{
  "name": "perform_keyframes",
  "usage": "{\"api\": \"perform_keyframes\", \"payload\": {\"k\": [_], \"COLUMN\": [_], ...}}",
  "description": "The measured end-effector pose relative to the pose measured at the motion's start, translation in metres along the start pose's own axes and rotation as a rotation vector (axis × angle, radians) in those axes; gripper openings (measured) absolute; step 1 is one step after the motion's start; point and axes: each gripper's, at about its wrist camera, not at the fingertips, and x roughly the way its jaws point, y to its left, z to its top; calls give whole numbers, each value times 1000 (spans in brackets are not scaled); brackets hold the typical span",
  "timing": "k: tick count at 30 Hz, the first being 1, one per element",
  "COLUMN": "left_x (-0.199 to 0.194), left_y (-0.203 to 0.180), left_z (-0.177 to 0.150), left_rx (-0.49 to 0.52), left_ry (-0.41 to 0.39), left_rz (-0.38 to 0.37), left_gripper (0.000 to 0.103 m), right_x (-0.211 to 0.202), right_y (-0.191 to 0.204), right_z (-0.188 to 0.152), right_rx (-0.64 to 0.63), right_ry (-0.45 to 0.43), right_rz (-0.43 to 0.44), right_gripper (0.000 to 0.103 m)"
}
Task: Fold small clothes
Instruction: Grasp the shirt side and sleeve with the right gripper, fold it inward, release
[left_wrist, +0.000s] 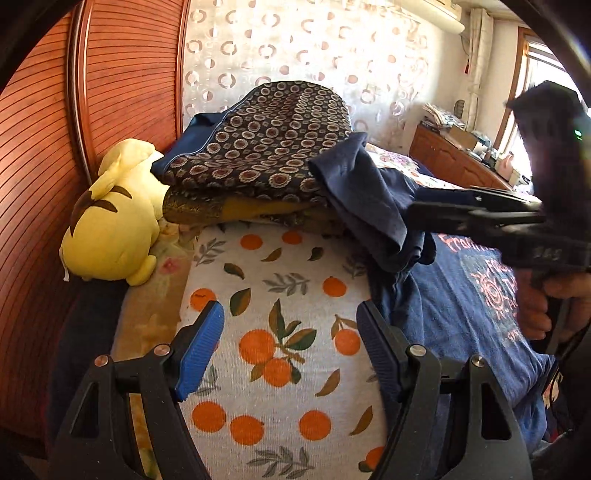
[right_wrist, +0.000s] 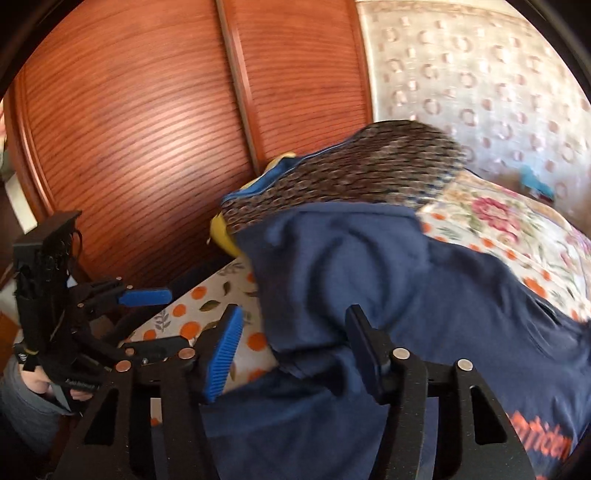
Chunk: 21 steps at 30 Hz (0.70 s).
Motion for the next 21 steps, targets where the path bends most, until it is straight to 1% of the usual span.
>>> {"api": "perform_keyframes", "payload": {"k": [1,2,3,4,5,6,8,10,11,12,14,15,17,19,20,21], "left_x": [0,0,1,1,2,2,3,4,4,4,5,6,9,13,16,19], "left_y": [0,1,1,1,1,1,-1,-7,-12,-17,-26,-31,-42,-51,-56,-60], "left_z": [-1,-2,-2,-3,-3,-4,-4,-4,-4,-3,-2,-1,0,1,2,3], "left_rx": [-1,-2,-2,-3,-4,-6,-5,2,9,17,30,38,57,77,85,92], "left_ry": [0,-1,-1,0,1,1,-1,-1,-2,-2,-4,-4,-1,4,11,18], "left_rz": [2,2,1,0,0,2,-3,-16,-20,-23,-37,-44,-58,-70,-73,-75], "left_gripper": [75,75,75,75,75,75,75,75,75,75,75,75,75,75,75,75], "right_x": [12,21,33,38,46,52,51,27,15,0,-21,-28,-33,-28,-24,-22], "right_y": [4,6,7,11,10,9,7,-4,-12,-22,-40,-53,-70,-88,-97,-104], "right_z": [3,5,7,8,9,10,14,18,19,19,14,10,-2,-16,-24,-31], "right_rx": [-22,-35,-48,-53,-63,-70,-56,-3,21,47,94,112,126,125,131,140], "right_ry": [22,45,74,91,112,118,89,15,-28,-72,-112,-110,-74,-3,36,55], "right_rz": [-18,-40,-63,-73,-84,-95,-83,-30,-17,-15,-37,-73,-179,-261,-293,-320], "right_gripper": [59,54,44,38,21,6,5,4,4,4,4,4,6,13,20,27]}}
